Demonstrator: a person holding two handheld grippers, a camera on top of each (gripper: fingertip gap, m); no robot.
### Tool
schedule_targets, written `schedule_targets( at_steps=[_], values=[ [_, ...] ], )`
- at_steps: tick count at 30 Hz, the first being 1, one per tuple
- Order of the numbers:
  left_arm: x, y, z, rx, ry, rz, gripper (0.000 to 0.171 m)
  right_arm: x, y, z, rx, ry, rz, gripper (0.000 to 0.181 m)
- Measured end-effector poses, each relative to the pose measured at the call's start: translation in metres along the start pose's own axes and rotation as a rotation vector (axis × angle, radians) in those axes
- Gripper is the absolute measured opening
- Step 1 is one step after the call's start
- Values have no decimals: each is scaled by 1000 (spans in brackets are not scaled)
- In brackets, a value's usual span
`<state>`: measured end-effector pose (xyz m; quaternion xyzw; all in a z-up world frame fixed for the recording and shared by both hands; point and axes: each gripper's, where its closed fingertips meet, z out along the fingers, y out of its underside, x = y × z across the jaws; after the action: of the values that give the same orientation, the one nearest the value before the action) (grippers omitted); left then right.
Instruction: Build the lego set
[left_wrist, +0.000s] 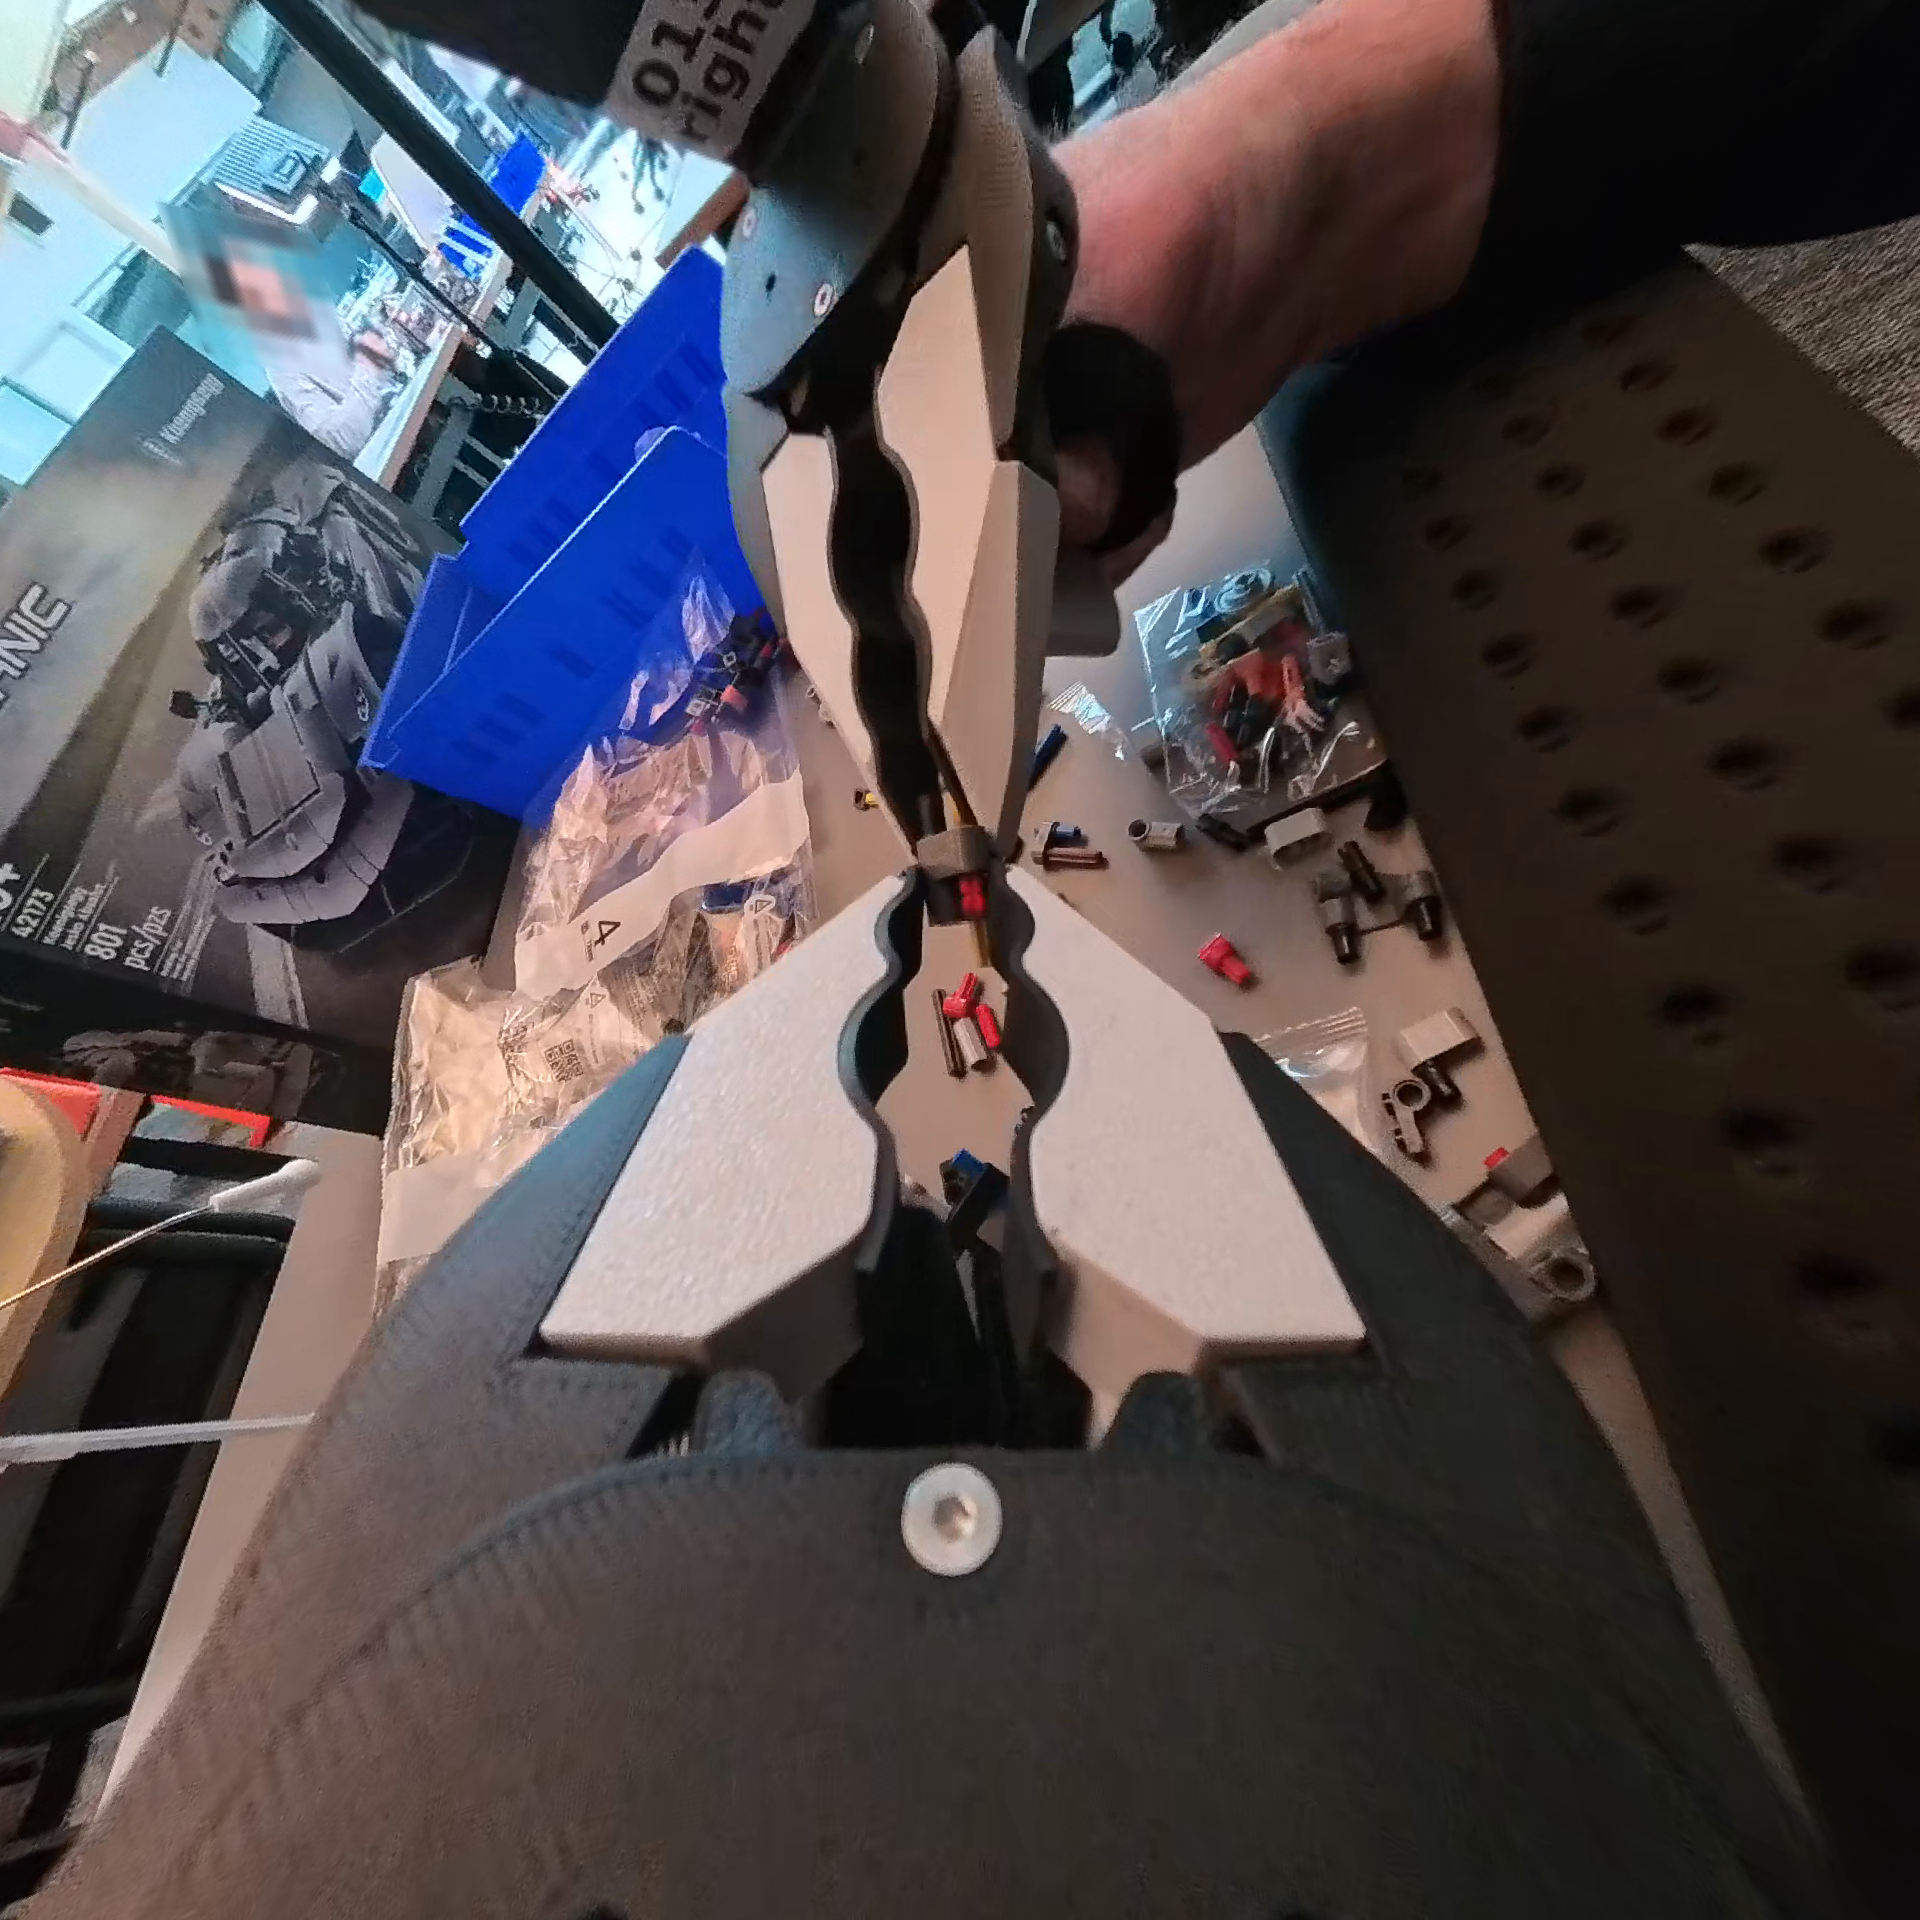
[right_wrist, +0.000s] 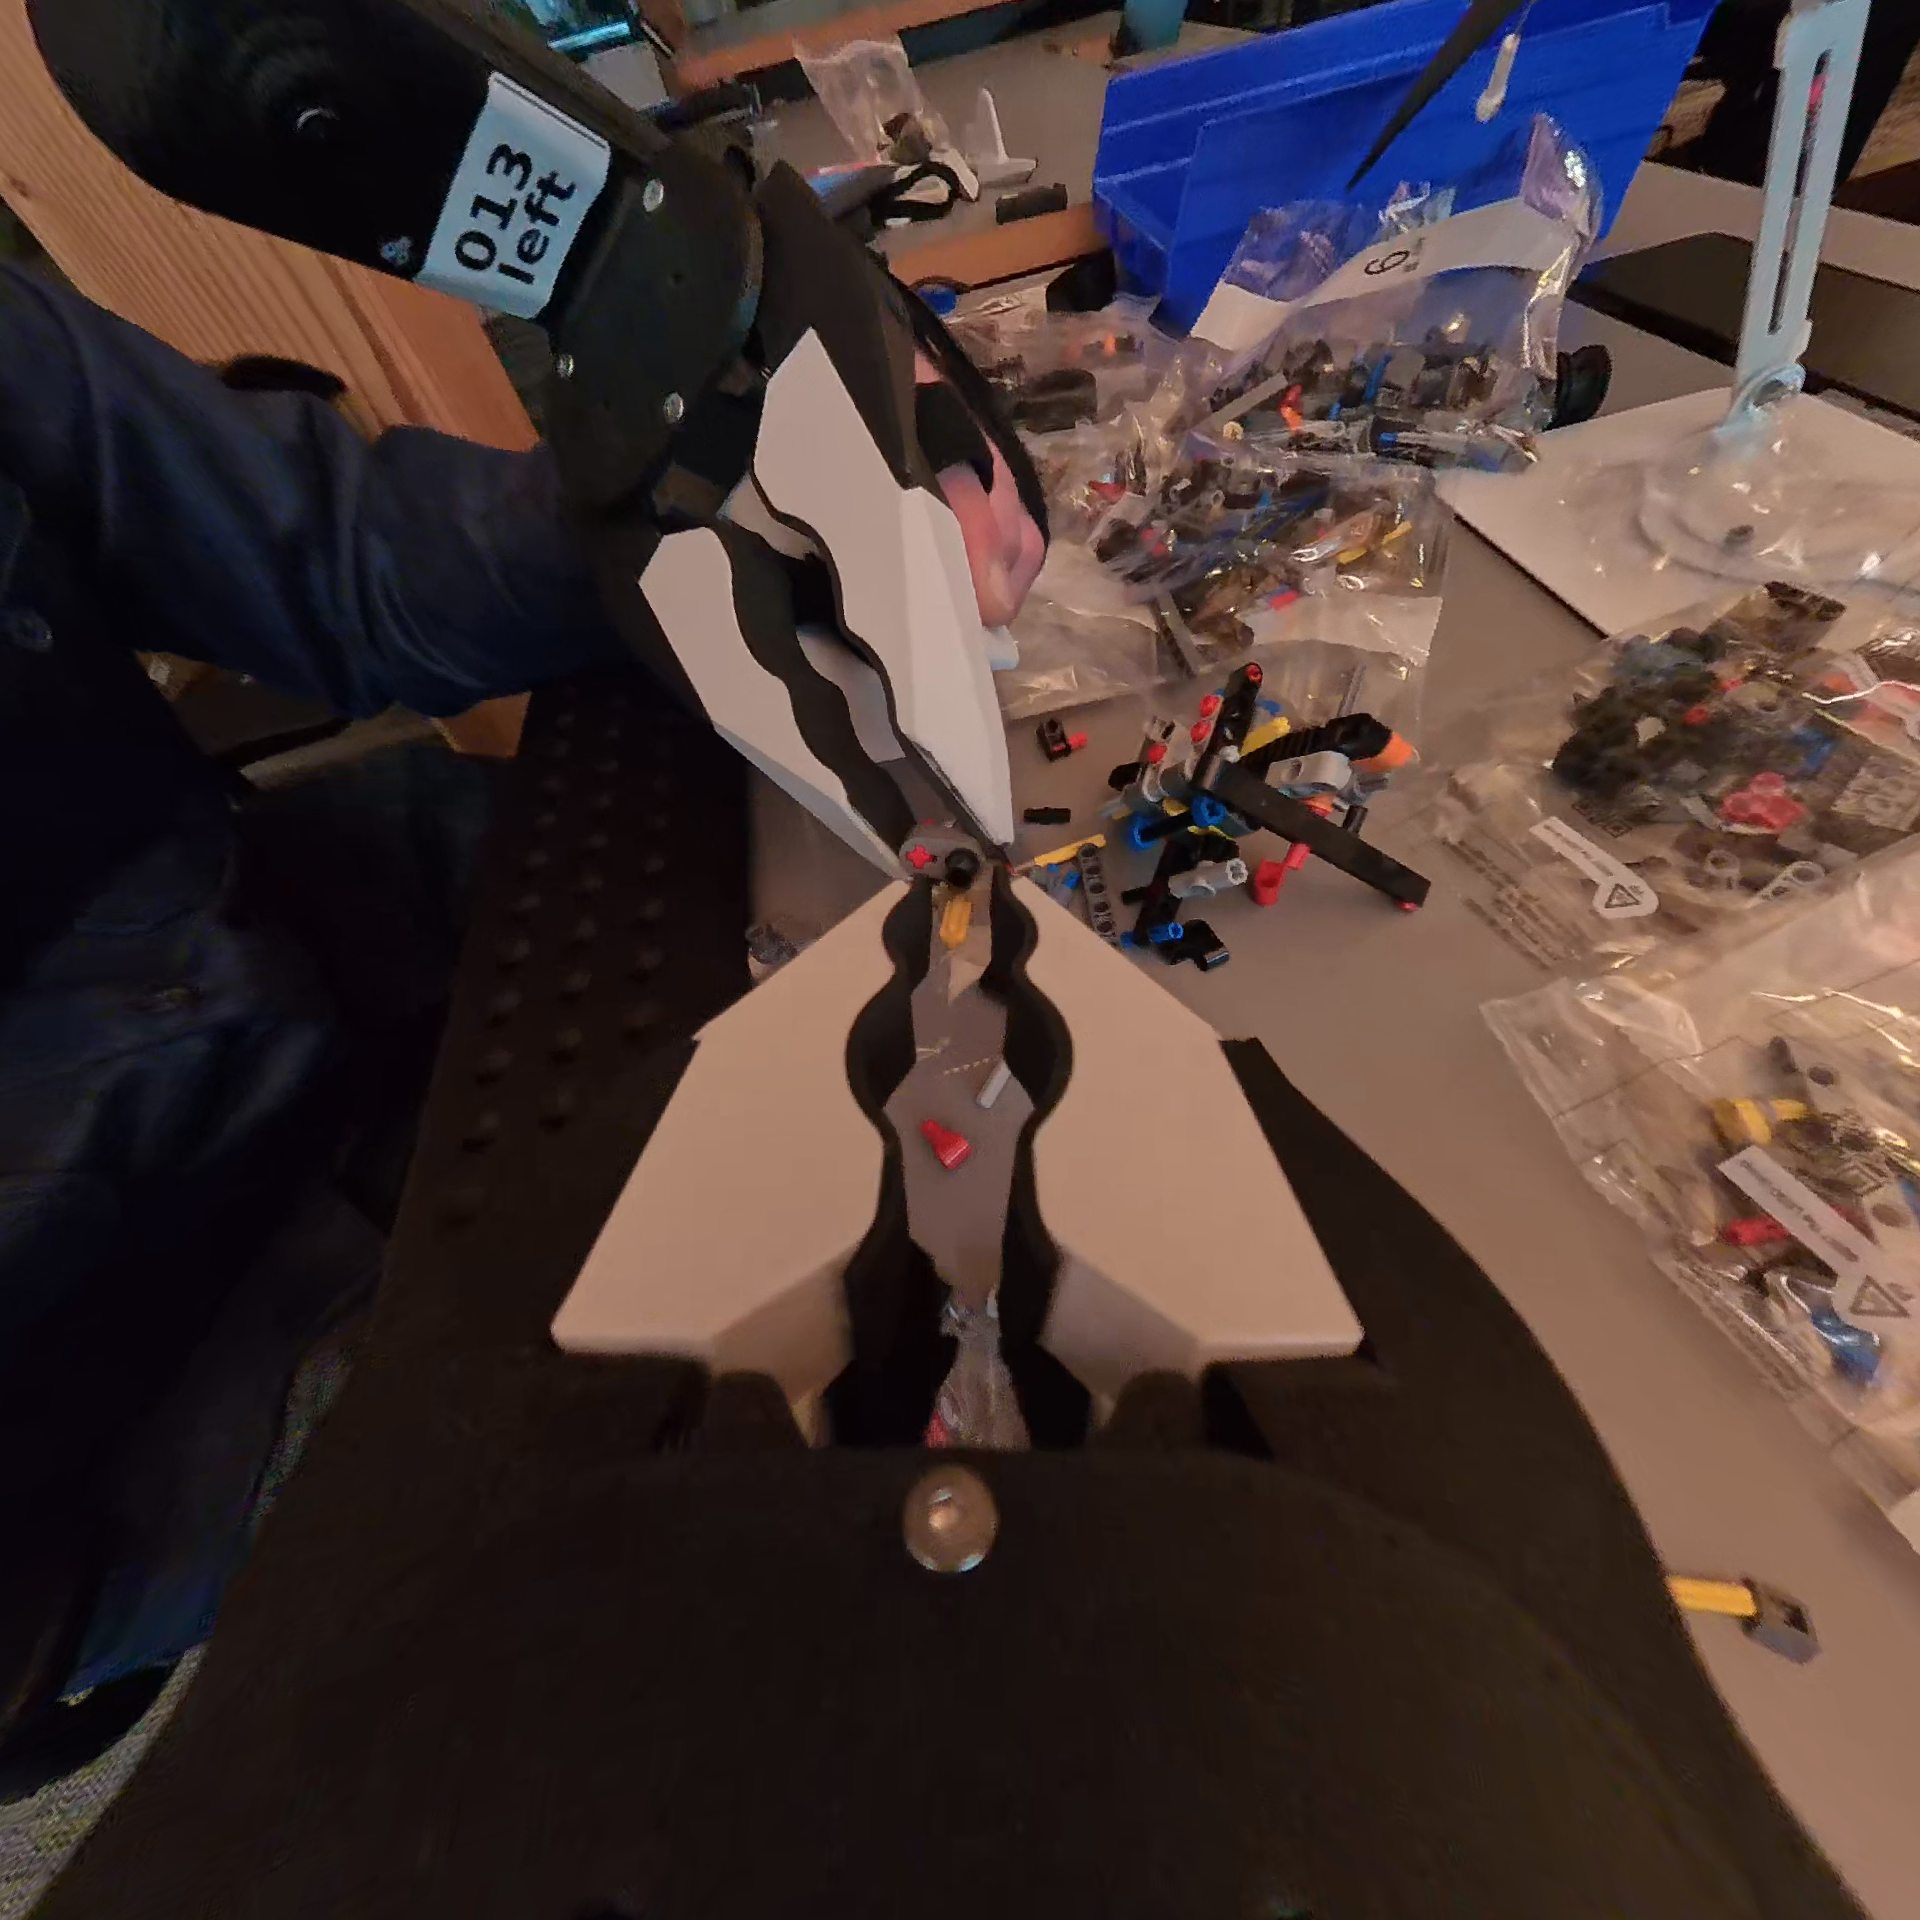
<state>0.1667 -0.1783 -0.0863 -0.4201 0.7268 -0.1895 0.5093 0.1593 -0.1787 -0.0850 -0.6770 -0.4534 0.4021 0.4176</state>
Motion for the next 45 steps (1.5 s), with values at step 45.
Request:
schedule_targets(
  at_steps=[45],
  values=[
    [-2,12,8,-42,22,-107,21,11,-8,-16,89,-23,133,1]
  ],
)
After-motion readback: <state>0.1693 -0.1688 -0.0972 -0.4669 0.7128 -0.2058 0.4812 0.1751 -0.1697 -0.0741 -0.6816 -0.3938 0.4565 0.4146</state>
